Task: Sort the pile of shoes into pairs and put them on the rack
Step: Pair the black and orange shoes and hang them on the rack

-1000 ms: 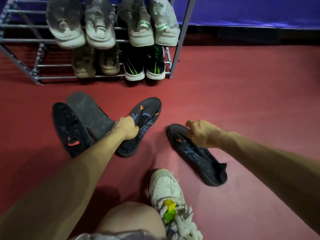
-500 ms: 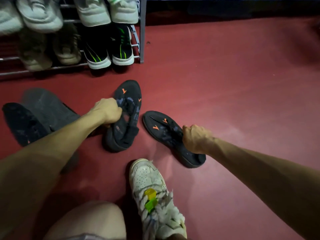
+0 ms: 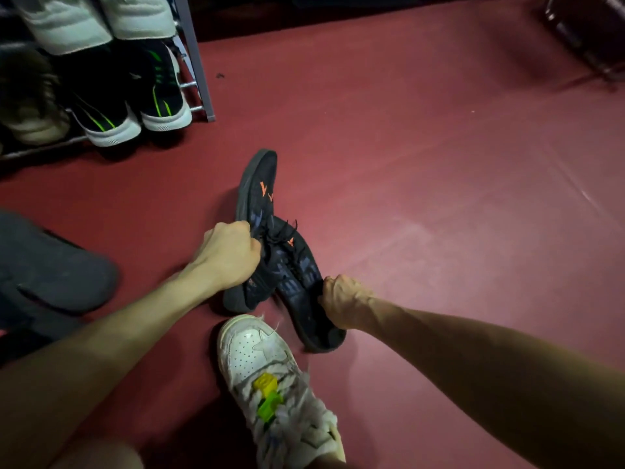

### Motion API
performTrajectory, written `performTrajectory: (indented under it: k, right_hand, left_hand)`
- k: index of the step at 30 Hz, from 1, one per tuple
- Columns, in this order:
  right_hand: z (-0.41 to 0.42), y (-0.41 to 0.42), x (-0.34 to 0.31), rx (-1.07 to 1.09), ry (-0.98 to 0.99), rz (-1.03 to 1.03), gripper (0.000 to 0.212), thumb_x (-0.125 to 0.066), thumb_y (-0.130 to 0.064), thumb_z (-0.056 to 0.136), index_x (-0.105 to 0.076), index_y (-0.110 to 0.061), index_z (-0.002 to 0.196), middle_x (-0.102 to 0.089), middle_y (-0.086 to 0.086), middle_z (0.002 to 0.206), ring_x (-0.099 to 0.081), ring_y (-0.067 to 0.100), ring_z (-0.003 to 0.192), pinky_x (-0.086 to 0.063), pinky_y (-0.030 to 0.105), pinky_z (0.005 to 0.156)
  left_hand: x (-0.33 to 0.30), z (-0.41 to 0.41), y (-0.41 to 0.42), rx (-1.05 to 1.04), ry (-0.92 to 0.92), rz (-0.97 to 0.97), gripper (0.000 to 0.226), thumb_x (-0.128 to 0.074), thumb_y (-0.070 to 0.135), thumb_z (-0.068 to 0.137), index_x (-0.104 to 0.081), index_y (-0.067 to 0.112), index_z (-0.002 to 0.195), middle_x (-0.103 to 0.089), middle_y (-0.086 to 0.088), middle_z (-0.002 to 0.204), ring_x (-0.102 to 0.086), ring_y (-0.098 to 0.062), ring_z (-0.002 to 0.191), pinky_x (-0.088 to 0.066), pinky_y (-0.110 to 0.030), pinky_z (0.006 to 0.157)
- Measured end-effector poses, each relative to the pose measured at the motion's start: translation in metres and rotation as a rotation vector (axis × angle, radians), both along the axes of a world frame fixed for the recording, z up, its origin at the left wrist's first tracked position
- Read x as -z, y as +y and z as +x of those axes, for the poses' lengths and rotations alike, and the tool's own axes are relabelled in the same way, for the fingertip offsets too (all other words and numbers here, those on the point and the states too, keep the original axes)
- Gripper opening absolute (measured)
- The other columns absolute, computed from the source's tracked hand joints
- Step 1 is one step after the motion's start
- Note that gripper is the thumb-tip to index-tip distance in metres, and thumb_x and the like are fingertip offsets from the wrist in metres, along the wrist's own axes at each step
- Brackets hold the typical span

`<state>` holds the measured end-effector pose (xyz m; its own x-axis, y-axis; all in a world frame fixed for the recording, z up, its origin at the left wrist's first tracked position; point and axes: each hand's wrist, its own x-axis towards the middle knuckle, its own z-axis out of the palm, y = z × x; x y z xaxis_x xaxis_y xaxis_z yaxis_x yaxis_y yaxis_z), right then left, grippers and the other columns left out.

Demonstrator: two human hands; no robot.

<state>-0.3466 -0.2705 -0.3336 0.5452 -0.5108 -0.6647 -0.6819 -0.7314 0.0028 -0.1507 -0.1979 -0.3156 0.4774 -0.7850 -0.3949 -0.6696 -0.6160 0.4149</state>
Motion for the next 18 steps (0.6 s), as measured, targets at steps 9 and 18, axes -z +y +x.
performTrajectory:
  k: [9,18]
  right_hand:
    - [0.010,-0.008,-0.009,0.136,-0.147,-0.063,0.038,-0.038,-0.032,0.093,-0.063,-0.007,0.103,-0.065,0.021,0.112,-0.062,0.039,0.104,-0.050,0.038,0.084]
    - [0.075,-0.011,-0.074,-0.021,-0.532,-0.232,0.027,-0.040,-0.031,0.091,-0.057,-0.011,0.087,-0.068,0.019,0.098,-0.062,0.043,0.090,-0.047,0.040,0.072]
  left_hand:
    - [0.004,0.009,0.017,-0.132,0.025,-0.133,0.030,-0.045,0.028,0.094,-0.040,0.017,0.067,-0.065,-0.026,0.090,-0.058,-0.050,0.093,-0.036,-0.037,0.069]
    - [-0.058,0.039,0.032,-0.222,-0.044,-0.273,0.020,-0.039,0.028,0.098,-0.041,0.016,0.082,-0.052,-0.019,0.101,-0.053,-0.047,0.101,-0.040,-0.043,0.080]
